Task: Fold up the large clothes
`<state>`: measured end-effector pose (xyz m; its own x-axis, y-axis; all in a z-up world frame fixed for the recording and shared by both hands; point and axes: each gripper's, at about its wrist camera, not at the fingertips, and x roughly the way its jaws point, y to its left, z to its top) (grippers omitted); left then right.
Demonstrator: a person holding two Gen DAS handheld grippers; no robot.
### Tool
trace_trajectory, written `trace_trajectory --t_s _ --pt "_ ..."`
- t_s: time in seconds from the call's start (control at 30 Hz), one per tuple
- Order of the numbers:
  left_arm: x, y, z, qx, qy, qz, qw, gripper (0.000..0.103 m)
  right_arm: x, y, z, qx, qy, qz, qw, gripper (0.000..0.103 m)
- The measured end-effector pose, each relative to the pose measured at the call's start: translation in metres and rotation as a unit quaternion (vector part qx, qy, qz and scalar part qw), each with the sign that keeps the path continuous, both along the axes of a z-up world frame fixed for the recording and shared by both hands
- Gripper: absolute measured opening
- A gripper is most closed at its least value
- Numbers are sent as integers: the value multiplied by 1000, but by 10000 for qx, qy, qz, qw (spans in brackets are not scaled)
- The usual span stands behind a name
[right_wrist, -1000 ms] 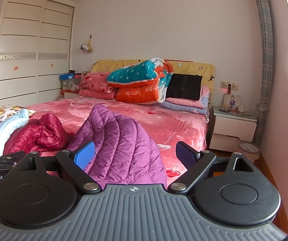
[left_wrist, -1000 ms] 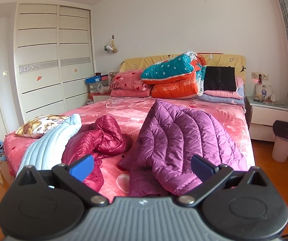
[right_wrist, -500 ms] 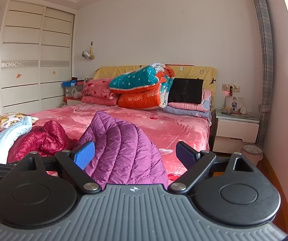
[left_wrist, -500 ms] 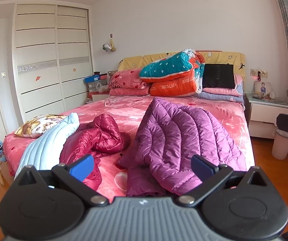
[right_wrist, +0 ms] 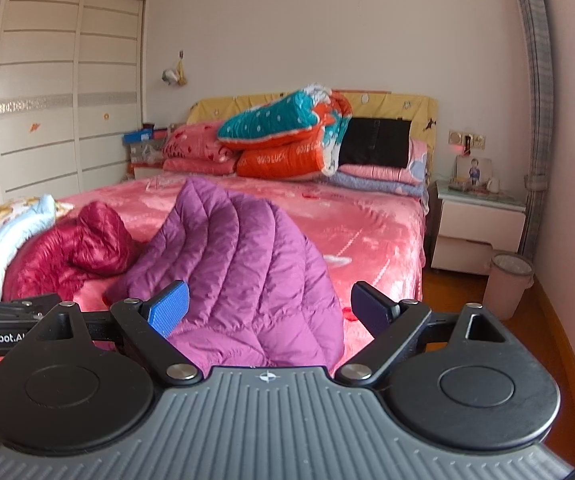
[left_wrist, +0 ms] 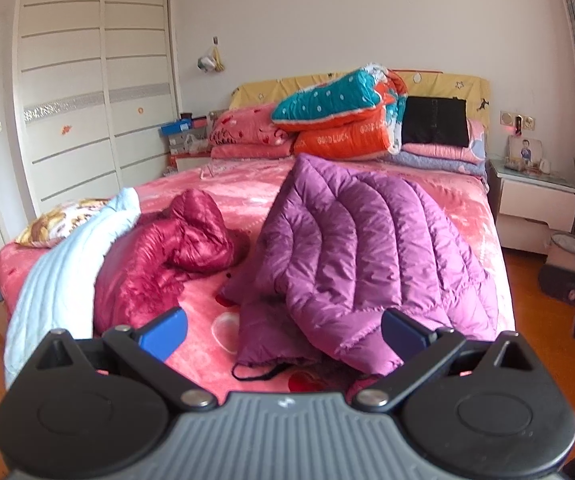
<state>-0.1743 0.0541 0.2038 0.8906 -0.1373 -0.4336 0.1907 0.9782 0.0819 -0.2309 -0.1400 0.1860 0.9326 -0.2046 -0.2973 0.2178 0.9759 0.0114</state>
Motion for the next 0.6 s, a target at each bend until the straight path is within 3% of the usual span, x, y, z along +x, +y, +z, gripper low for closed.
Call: trace_trajectory --t_s 0.6 --pt "32 -19 -43 88 461 -86 9989 102 38 -38 -63 495 512 12 9975 103"
